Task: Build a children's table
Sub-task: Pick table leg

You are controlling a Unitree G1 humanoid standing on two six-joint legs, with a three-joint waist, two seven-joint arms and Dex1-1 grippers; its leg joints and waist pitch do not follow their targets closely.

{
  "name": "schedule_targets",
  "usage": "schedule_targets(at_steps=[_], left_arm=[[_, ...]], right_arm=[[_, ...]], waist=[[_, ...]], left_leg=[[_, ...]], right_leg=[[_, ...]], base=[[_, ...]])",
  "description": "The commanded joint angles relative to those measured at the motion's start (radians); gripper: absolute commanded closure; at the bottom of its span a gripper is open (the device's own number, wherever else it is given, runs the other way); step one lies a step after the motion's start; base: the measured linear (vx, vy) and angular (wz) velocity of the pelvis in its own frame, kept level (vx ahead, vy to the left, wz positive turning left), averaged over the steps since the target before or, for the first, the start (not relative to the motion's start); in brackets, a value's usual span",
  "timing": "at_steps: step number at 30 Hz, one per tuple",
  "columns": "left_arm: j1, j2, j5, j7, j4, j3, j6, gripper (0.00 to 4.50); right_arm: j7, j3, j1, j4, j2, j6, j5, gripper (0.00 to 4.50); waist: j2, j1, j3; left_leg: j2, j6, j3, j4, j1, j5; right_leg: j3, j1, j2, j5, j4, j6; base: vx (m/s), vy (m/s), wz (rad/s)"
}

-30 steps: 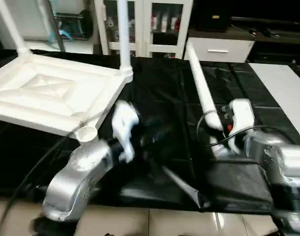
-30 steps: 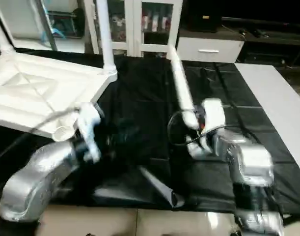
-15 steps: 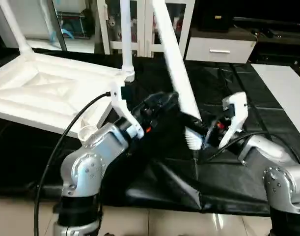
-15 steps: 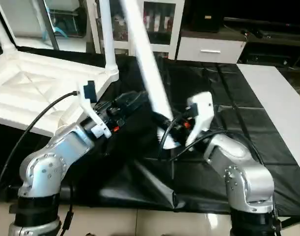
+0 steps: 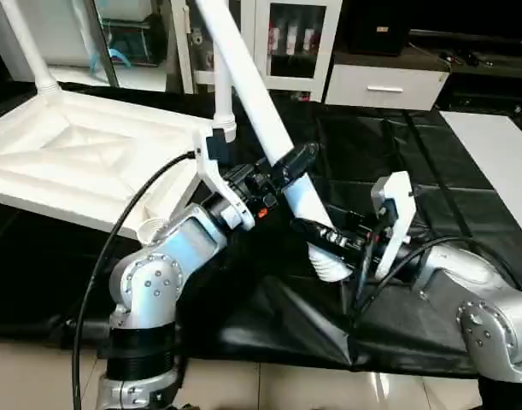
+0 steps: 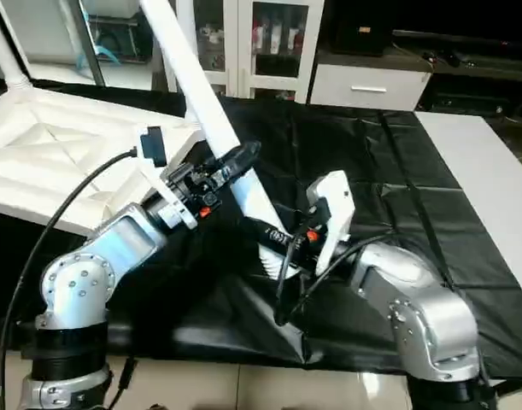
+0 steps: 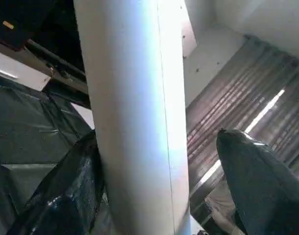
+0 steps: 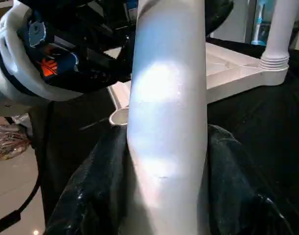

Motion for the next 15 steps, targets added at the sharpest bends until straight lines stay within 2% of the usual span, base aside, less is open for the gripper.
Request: schedule_targets(at_steps=[1, 2, 4, 6, 11, 15], left_arm=[[-0.007, -0.004, 0.002, 0.012, -0.006, -0.006, 0.014, 0.98], [-0.01, -0.004, 0.009, 0.026, 0.009, -0.001, 0.011, 1.15], [-0.012, -0.001, 0.006, 0.037, 0.02, 0.003, 0.008, 1.15], [-0.011, 0.004, -0.006, 0.038, 0.021, 0.002, 0.008, 1.51], [-0.012, -0.003, -0.023, 0.047, 0.027, 0.02, 0.018, 1.81], [-0.014, -0.004, -0.028, 0.054, 0.032, 0.023, 0.017, 2.06]], right_arm=[[0.005, 0.005, 0.005, -0.024, -0.011, -0.012, 0.014, 2.61], [0.008, 0.006, 0.005, -0.024, -0.013, -0.011, 0.016, 2.61], [0.008, 0.007, 0.004, -0.022, -0.016, -0.013, 0.02, 2.61], [0.008, 0.011, 0.003, -0.021, -0.023, -0.016, 0.024, 2.62], [0.011, 0.013, 0.004, -0.02, -0.027, -0.019, 0.019, 2.62], [0.008, 0.014, 0.003, -0.017, -0.03, -0.023, 0.016, 2.62]], waist=[[-0.013, 0.003, -0.052], [-0.013, 0.003, -0.052], [-0.013, 0.004, -0.053], [-0.012, 0.004, -0.054], [-0.013, 0.004, -0.053], [-0.013, 0.003, -0.053]], left_leg=[[0.04, 0.035, -0.013, -0.071, 0.001, -0.17], [0.04, 0.035, -0.013, -0.07, 0.0, -0.169], [0.039, 0.035, -0.013, -0.07, 0.0, -0.166], [0.04, 0.035, -0.014, -0.07, 0.001, -0.156], [0.04, 0.037, -0.013, -0.07, 0.0, -0.158], [0.04, 0.035, -0.013, -0.07, 0.001, -0.164]], right_leg=[[0.048, 0.05, -0.069, -0.364, -0.095, -0.101], [0.048, 0.05, -0.069, -0.367, -0.096, -0.098], [0.048, 0.049, -0.068, -0.365, -0.096, -0.094], [0.048, 0.05, -0.068, -0.344, -0.093, -0.097], [0.048, 0.05, -0.069, -0.337, -0.093, -0.107], [0.048, 0.05, -0.068, -0.355, -0.095, -0.101]], base=[[0.0, 0.0, 0.0], [0.0, 0.0, 0.0], [0.0, 0.0, 0.0], [0.0, 0.0, 0.0], [0.0, 0.0, 0.0], [0.0, 0.0, 0.0]])
